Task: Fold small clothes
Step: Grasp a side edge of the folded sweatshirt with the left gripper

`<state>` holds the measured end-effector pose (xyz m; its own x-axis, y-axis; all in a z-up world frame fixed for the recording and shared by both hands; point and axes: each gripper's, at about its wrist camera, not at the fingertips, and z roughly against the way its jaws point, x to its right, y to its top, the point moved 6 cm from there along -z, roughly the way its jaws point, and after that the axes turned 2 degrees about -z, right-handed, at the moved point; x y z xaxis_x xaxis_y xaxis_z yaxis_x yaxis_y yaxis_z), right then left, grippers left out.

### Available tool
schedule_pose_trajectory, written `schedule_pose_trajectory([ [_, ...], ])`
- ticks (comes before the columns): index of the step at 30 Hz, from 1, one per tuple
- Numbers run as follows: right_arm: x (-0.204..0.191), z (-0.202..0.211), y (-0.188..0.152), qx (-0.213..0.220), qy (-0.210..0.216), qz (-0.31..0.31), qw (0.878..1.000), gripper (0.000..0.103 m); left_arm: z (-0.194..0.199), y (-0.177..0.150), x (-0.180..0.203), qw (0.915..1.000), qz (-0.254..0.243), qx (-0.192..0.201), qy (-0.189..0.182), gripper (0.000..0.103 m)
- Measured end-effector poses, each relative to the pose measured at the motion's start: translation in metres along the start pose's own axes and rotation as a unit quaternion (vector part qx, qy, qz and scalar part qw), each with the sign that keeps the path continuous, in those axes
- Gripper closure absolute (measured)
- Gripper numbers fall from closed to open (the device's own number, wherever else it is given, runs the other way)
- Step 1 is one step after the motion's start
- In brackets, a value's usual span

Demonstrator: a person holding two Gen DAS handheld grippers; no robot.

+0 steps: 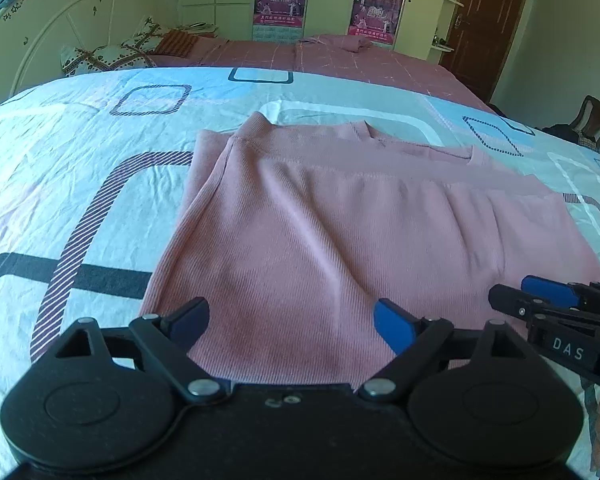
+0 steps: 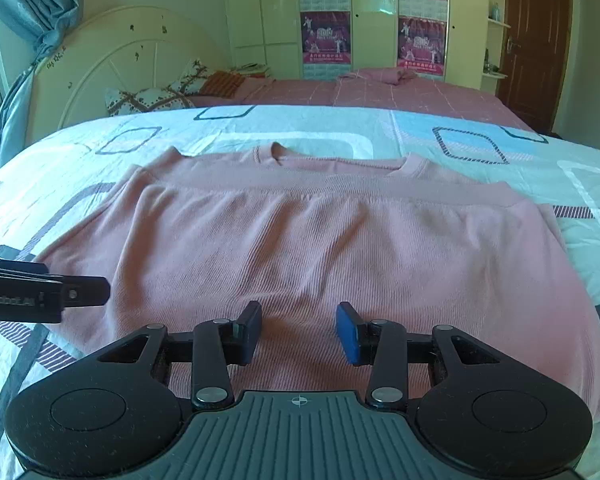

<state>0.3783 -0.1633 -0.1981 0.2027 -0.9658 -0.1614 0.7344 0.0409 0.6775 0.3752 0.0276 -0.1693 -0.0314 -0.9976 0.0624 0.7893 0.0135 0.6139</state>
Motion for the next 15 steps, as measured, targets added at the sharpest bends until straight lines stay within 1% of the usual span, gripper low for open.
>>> schedule_pose_trajectory([
  [5,-0.005,0.003,-0.006,0.0,0.001,-0.003,1.0,0.06,0.009,-0.017,-0.011,0.9994,0.03,-0.017,-0.008,0.014],
  [10,-0.008,0.008,-0.009,0.002,0.001,-0.005,1.0,0.059,0.014,-0.032,-0.014,0.9983,0.046,-0.032,-0.015,0.014],
  [15,-0.008,0.016,-0.01,0.008,0.002,-0.011,1.0,0.059,0.015,-0.045,-0.021,0.9928,0.1,-0.049,-0.043,0.014],
])
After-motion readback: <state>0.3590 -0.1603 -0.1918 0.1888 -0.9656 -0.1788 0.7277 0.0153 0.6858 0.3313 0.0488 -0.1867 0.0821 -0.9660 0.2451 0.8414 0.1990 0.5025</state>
